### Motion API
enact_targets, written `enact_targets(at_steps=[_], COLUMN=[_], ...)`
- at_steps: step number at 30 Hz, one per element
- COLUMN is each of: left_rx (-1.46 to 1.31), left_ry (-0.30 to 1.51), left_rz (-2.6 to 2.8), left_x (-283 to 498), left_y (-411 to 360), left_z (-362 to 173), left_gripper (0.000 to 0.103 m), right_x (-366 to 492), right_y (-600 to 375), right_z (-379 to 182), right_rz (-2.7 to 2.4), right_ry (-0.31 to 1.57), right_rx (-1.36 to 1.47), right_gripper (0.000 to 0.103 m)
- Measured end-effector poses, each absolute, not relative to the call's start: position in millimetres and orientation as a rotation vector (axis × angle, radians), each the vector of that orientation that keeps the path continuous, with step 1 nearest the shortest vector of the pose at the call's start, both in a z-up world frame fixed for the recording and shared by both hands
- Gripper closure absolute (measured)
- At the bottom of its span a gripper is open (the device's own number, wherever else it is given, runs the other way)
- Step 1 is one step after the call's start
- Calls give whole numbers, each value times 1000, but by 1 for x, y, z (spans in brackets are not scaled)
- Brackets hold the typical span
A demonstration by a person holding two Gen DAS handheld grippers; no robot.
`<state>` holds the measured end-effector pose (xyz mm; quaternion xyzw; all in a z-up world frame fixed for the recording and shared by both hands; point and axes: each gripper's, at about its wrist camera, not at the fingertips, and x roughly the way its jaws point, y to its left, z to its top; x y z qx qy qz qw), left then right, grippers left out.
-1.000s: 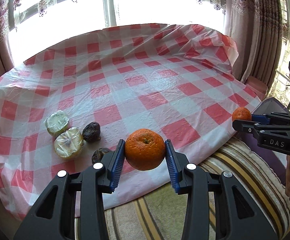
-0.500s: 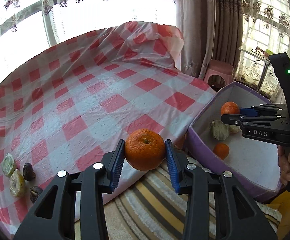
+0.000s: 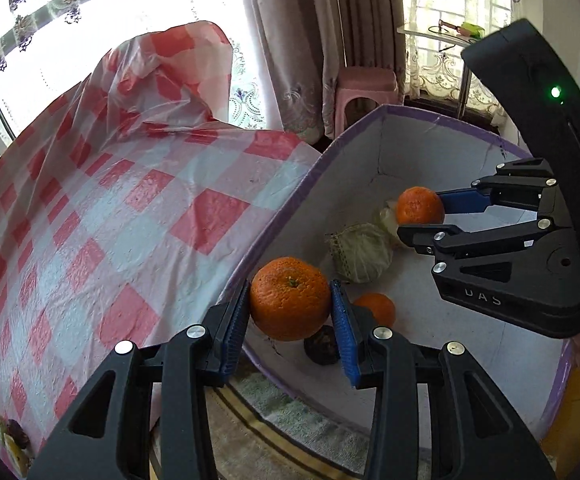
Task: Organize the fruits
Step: 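Carry both oranges over into the white box, then open both grippers to drop the oranges into the box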
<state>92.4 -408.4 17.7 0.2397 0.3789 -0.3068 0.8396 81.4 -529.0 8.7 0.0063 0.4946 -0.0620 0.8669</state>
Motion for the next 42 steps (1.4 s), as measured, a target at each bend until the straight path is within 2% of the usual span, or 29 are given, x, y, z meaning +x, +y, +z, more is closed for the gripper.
enact_targets(at_steps=[7, 15, 32, 37, 42], left_rx=[616, 688, 741, 746, 745], left_ry=[851, 934, 902, 900, 899], left_rz=[-668, -681, -638, -631, -630], left_x=[101, 111, 101, 102, 102], left_y=[-436, -450, -457, -457, -457], left_z=[-7, -33, -43, -43, -43], left_gripper=[65, 65, 64, 63, 62], right_x=[82, 81, 89, 91, 91], right_y=[-533, -543, -544, -544, -544], right_z=[3, -13, -33, -33, -32], right_rz=[-168, -178, -175, -180, -179], right_ry=[1074, 1132, 1193, 1187, 1188], right_rx=[-74, -7, 2, 0, 1], right_gripper=[68, 67, 66, 55, 55])
